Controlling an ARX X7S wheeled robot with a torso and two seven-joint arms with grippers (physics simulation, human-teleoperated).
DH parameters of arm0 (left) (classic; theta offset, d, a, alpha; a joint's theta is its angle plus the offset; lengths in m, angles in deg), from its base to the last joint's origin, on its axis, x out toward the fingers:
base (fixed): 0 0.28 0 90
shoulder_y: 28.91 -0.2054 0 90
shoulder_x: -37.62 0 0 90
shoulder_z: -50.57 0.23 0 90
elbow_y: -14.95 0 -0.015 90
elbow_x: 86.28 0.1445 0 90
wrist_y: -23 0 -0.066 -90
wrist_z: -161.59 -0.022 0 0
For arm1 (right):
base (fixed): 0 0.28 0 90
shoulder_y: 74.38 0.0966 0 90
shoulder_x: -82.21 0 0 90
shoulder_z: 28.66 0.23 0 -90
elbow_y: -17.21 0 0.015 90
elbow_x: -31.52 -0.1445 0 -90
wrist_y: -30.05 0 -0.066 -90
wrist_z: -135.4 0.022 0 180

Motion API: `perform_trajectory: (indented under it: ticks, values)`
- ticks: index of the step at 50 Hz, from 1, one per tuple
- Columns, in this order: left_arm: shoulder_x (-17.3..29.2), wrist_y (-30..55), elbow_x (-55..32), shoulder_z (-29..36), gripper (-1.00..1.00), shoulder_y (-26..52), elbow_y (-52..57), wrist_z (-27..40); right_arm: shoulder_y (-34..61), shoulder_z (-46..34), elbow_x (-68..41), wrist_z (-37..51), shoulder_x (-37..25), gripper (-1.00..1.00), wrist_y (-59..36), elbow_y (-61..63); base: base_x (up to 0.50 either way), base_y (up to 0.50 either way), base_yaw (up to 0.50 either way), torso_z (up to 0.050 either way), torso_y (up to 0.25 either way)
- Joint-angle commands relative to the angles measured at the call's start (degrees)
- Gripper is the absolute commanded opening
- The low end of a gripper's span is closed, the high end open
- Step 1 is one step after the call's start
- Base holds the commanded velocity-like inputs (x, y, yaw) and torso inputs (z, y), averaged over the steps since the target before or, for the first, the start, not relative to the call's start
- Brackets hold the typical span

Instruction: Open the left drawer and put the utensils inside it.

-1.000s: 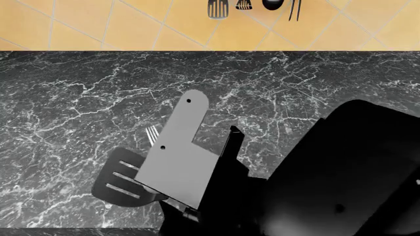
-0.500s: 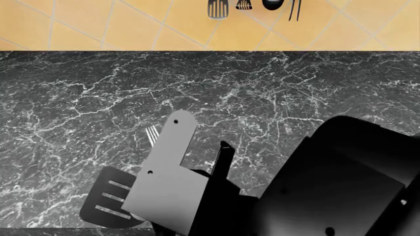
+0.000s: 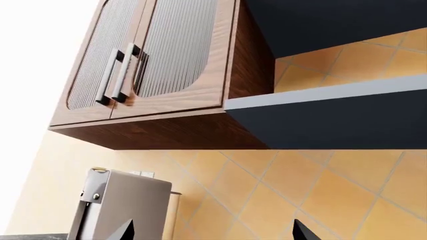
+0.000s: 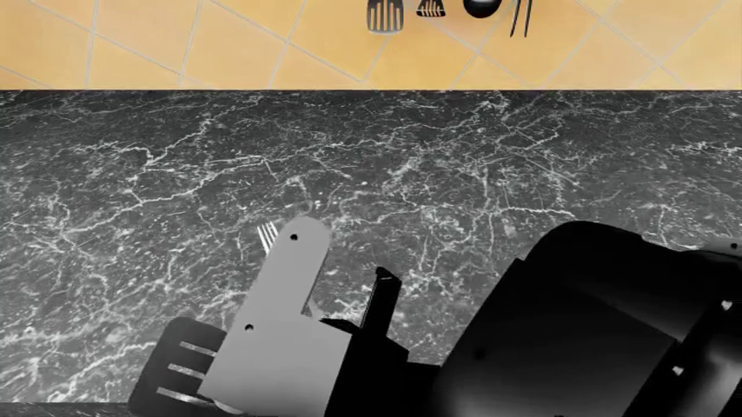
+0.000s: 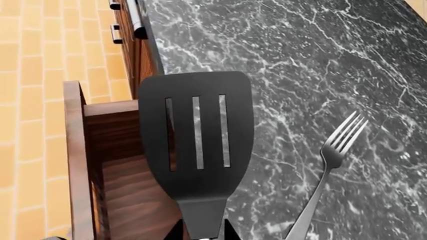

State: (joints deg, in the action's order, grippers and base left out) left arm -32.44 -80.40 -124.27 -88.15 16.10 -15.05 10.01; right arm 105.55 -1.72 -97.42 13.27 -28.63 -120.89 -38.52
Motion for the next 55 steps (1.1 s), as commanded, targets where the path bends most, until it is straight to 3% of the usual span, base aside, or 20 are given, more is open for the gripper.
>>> perform_trajectory:
  ticks: [1,55]
  values:
    - [-0.39,-0.06,-0.28,-0.29,1.00,0.00,0.00,-0.39,0.72,-0.31,1.48,0.36,1.62,-1.00,-0.32,-0.11,0.00,0.00,0.00,0.000,0.000]
    - [1.13,0.19,0.66,1.07,1.00,0.00,0.00,1.12,-0.26,-2.53,3.61,-1.75,2.22,-1.00,-0.97,0.87,0.00,0.00,0.00,0.000,0.001]
